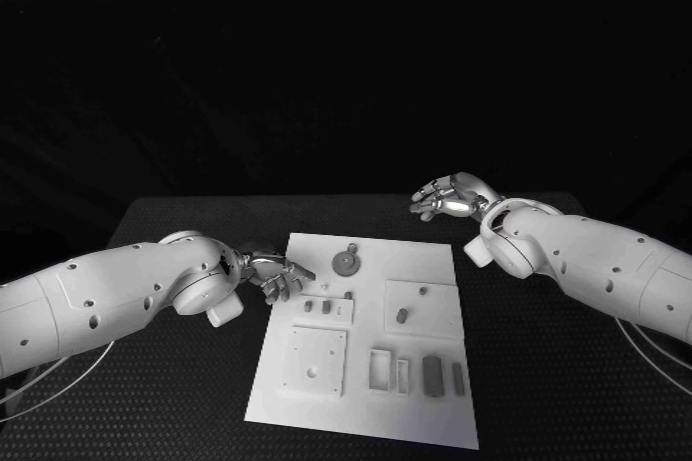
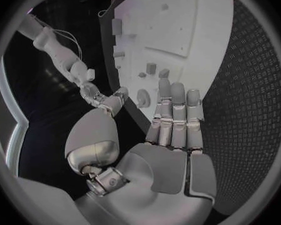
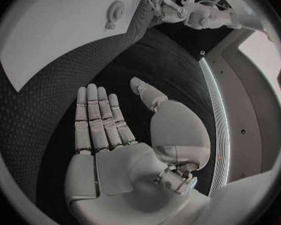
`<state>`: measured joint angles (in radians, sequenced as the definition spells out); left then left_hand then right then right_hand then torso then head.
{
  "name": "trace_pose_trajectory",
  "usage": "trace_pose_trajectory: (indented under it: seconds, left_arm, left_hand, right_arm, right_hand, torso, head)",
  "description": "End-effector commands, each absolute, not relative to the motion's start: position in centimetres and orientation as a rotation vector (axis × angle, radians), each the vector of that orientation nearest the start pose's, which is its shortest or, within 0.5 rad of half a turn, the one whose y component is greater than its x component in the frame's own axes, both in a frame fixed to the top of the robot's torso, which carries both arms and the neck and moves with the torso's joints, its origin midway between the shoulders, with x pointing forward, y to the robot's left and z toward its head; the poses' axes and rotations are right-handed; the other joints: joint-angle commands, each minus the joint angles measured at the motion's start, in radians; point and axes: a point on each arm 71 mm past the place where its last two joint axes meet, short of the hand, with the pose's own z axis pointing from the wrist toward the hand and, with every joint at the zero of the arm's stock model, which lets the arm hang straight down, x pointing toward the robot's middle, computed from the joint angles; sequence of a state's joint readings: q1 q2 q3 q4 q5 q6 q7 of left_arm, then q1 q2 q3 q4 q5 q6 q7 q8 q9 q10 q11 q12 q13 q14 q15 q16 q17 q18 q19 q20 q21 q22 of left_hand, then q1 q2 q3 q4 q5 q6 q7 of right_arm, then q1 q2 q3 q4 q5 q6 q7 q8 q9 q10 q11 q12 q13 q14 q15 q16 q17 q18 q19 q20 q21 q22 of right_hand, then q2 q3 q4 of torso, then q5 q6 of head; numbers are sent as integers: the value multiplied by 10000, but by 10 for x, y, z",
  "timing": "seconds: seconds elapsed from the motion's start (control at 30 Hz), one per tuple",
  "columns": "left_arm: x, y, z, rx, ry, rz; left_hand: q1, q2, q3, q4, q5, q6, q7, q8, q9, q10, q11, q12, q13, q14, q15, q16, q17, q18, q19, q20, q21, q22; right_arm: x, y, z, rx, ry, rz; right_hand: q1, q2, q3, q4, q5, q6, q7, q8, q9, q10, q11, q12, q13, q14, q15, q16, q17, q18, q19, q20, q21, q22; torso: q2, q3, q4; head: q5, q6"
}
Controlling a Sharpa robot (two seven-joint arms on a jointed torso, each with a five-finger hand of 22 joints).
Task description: Assemble the parts on the task board
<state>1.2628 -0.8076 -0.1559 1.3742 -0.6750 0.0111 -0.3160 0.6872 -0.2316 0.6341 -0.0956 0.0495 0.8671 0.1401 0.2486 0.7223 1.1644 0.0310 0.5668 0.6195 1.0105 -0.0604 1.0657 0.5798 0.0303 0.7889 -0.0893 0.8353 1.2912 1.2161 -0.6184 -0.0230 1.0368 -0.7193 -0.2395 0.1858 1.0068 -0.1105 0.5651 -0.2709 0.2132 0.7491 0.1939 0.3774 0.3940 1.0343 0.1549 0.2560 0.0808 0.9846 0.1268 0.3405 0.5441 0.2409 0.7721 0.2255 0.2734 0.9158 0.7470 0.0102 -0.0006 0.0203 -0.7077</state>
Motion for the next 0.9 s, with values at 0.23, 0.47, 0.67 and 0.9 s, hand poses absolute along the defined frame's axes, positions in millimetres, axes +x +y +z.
trace_pose_trajectory:
  seconds: [0.23, 0.47, 0.67, 0.9]
  left_arm:
    - [510, 244, -217, -8332, 19159, -11337]
    - [514, 247, -208, -8978, 17410, -12409]
    - [514, 244, -206, -8916, 17179, -12600]
    - [515, 238, -203, -6473, 17212, -11621]
  left_hand:
    - [1452, 1879, -28, -1500, 63, 92, 43, 131, 22, -324, 74, -449, -531, -226, 342, -621, -539, -142, -375, -358, -642, -254]
    - [2204, 1691, -80, -1868, -6, 208, 18, 228, 6, -278, 66, -533, -727, -178, 395, -709, -666, -161, -403, -287, -837, -300]
    - [3051, 1548, 2, -1912, 12, 415, -10, 330, -8, -476, 151, -910, -1035, -308, 501, -951, -828, -187, -521, -199, -1025, -331]
    - [3787, 1329, -119, -1900, 17, 462, 3, 287, -156, -536, 390, -1797, -1698, -310, 602, -1197, -1005, -226, -607, -96, -1268, -329]
  right_arm:
    - [544, -171, -201, -295, 17177, 8381]
    - [528, -134, -209, -2779, 17210, 7745]
    - [521, -119, -217, -3613, 17267, 7531]
    - [522, -126, -213, -3159, 16736, 7505]
  right_hand:
    - [1051, -174, 563, -141, -291, 689, -169, 398, -10, 840, -480, 700, 660, 1658, -957, 1379, 1575, 209, 1903, -735, 1341, 808]
    - [1430, -363, 1236, -159, -868, 911, -245, 485, -26, 1013, -656, 970, 1283, 2240, -1371, 2017, 3073, 209, 2600, -1163, 2281, 1532]
    - [1383, -445, 1378, -149, -1006, 943, -347, 510, -38, 907, -653, 624, 1487, 2617, -1442, 2160, 3982, 209, 2891, -1374, 2760, 1949]
    - [1283, -473, 1443, -128, -969, 939, -337, 506, -55, 969, -649, 364, 1555, 2713, -1446, 2075, 4355, 209, 2951, -1423, 2851, 2075]
  torso:
    - [4, -15, -2]
    - [10, -26, -7]
    - [8, -32, 30]
    - [8, -11, -15]
  head:
    - [23, 39]
    - [21, 83]
    - [21, 87]
    - [89, 101]
